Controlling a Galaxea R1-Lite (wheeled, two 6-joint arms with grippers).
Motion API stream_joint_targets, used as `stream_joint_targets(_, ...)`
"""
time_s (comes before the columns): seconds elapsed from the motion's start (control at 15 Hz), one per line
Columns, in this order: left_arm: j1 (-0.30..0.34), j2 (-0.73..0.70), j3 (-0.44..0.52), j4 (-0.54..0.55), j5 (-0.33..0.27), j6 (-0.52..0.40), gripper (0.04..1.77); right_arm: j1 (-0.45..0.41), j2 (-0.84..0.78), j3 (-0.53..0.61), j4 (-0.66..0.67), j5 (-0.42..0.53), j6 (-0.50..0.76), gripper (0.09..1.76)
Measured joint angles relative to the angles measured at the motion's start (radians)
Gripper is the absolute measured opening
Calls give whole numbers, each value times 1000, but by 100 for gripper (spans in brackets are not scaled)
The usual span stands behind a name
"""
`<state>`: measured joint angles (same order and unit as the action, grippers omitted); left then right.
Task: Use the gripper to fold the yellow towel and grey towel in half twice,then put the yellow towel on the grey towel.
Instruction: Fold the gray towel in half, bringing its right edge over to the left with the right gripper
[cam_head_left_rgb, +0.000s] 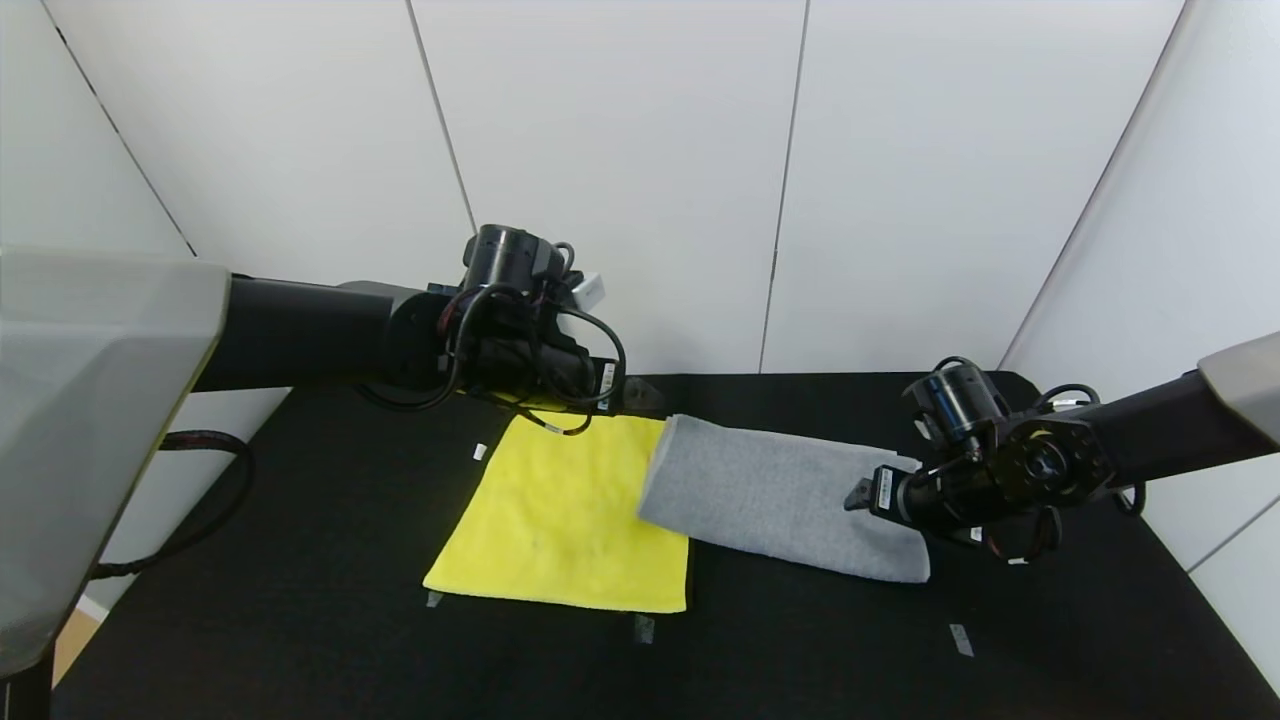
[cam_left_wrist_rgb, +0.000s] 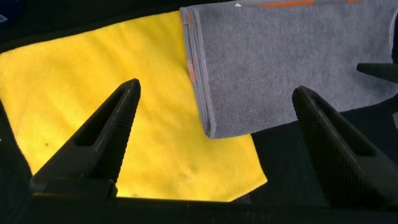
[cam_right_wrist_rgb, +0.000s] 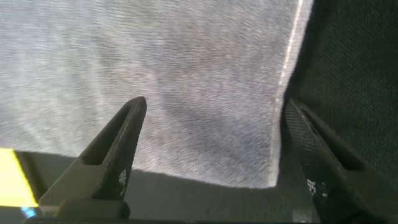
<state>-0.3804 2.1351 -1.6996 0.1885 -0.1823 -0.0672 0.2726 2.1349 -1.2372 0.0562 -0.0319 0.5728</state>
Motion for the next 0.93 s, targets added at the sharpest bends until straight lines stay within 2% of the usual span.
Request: stream_joint_targets(0.93, 0, 1, 0, 0, 0, 0, 172, -5, 13, -9, 5, -1, -2, 169)
